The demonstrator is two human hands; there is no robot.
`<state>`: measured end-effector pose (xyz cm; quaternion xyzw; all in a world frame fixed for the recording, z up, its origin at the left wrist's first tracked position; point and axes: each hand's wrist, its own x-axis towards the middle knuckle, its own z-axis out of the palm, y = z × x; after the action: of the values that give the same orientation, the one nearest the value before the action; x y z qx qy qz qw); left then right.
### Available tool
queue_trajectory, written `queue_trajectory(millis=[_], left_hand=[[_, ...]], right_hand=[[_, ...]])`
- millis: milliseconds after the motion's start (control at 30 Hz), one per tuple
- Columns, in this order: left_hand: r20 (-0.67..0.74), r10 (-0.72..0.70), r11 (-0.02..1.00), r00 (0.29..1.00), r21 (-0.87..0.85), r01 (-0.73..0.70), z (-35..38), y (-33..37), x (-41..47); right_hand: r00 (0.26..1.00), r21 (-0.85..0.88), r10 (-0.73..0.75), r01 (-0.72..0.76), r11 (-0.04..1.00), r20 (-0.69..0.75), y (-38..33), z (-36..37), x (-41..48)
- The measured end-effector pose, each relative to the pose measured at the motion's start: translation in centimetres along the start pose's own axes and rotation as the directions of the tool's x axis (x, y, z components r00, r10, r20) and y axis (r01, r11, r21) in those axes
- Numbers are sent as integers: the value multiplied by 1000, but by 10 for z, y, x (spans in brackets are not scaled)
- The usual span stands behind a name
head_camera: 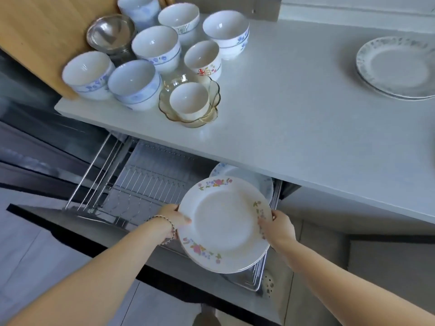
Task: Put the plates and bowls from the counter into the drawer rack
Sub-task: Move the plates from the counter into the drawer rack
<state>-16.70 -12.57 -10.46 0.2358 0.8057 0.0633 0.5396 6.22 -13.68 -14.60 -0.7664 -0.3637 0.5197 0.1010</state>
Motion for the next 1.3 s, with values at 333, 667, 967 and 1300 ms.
queue_trajectory(millis=[333, 667, 967, 1300], left_hand=[[-6, 166, 964, 986, 211, -161, 23, 6, 130], [13, 220, 923, 976, 322, -212, 46, 34, 205], [-13, 269, 885, 963, 398, -242, 61, 39, 227], [-44, 297, 856, 954, 454, -246, 72, 49, 238]], right_hand=[[969, -12, 166, -171, 985, -183, 15, 63, 87], [905, -36, 223, -252, 967, -362, 15, 89, 134], [843, -16, 239, -281, 960, -481, 3, 101, 148], [872, -88, 179, -244, 966, -456, 2, 106, 148]])
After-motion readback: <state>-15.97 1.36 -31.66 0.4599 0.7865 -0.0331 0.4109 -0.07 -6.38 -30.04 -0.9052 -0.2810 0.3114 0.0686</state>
